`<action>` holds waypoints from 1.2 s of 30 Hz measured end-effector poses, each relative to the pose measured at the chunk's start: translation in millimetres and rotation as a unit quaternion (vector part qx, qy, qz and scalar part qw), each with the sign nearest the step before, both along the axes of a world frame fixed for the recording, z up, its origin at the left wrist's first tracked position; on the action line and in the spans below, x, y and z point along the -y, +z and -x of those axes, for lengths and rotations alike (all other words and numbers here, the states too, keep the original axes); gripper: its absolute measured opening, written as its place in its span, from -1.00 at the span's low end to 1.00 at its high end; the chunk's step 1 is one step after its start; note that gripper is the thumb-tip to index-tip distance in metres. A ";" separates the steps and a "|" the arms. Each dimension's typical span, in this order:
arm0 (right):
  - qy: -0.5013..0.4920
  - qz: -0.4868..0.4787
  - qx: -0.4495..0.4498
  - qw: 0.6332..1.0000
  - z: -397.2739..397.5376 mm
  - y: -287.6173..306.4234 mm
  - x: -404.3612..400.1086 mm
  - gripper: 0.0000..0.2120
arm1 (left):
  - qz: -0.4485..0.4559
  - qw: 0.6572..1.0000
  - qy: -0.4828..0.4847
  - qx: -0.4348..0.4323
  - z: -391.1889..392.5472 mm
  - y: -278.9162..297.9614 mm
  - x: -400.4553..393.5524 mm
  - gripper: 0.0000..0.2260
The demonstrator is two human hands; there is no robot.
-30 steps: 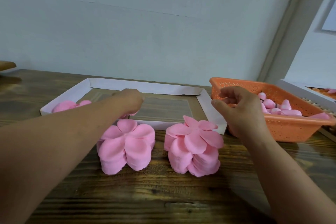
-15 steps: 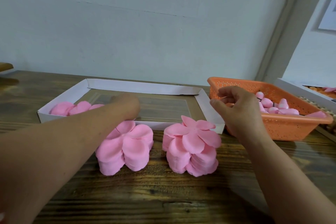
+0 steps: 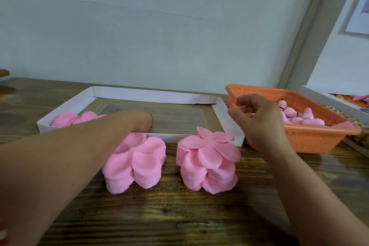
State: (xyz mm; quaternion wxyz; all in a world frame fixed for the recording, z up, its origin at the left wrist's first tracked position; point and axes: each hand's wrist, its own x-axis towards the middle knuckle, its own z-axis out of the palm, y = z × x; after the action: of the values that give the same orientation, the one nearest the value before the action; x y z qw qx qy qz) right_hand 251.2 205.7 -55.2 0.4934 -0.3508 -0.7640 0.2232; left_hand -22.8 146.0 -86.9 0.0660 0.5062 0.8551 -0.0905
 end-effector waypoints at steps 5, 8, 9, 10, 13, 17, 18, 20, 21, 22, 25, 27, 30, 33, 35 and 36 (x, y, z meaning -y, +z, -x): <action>-0.006 -0.005 -0.047 0.999 -3.1 16.1 0.7 -0.90 | 0.003 0.999 0.001 0.035 -7.1 6.3 2.8 -0.70; -0.023 0.014 -0.059 0.998 -17.6 43.5 -19.5 -0.87 | 0.000 0.999 0.004 0.044 -7.0 7.9 2.5 -0.69; -0.038 0.022 -0.049 0.998 -24.2 53.7 -31.7 -0.83 | -0.001 0.999 0.007 0.045 -7.2 7.6 2.2 -0.69; -0.056 0.033 -0.030 0.997 -31.0 62.7 -44.9 -0.79 | -0.003 0.999 0.009 0.045 -7.3 7.0 2.3 -0.68; -0.090 0.102 0.053 0.989 -50.2 79.4 -83.0 -0.69 | -0.006 0.999 0.006 0.049 -6.2 5.3 2.3 -0.68; -0.136 0.177 0.308 0.925 -70.1 73.4 -120.9 -0.55 | 0.000 0.999 -0.001 0.050 -1.9 3.4 0.5 -0.69; -0.137 0.178 0.384 0.896 -72.9 69.1 -126.3 -0.55 | 0.002 0.999 -0.002 0.048 -1.2 3.1 -0.1 -0.69; -0.116 0.164 0.513 0.835 -74.9 60.2 -133.5 -0.57 | 0.007 0.999 -0.002 0.043 -0.3 2.7 -1.1 -0.68; -0.109 0.146 0.561 0.807 -73.9 56.4 -136.3 -0.56 | 0.008 0.999 -0.002 0.042 0.0 2.3 -1.4 -0.67; -0.104 0.127 0.594 0.788 -71.1 53.9 -138.6 -0.55 | 0.006 0.999 -0.001 0.042 0.5 1.5 -1.7 -0.65; -0.085 0.109 0.625 0.768 -57.8 49.9 -142.6 -0.66 | -0.013 0.998 0.010 0.066 2.6 -0.8 -2.2 -0.54; -0.084 0.100 0.657 0.743 -50.1 47.5 -144.8 -0.72 | -0.019 0.994 0.033 0.105 2.6 -0.4 -1.1 -0.41; -0.111 0.074 0.696 0.705 -41.8 46.9 -145.9 -0.78 | -0.043 0.987 0.056 0.147 2.4 2.4 0.7 -0.29; -0.138 0.049 0.723 0.675 -41.0 50.7 -144.1 -0.82 | -0.065 0.984 0.062 0.156 -4.4 9.0 3.6 -0.27; -0.143 0.083 0.722 0.672 -42.5 51.4 -141.5 -0.73 | -0.066 0.994 0.043 0.080 -13.6 19.1 4.0 -0.29; -0.148 0.092 0.722 0.670 -43.2 51.0 -138.4 -0.70 | -0.074 0.997 0.027 0.016 -19.9 25.9 3.9 -0.32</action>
State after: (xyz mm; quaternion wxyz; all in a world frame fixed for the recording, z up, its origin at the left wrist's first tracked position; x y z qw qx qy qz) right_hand 294.4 344.1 -4.2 -0.2202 -0.5543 -0.7956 -0.1060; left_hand -3.0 142.1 -60.9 0.0440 0.4878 0.8717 -0.0167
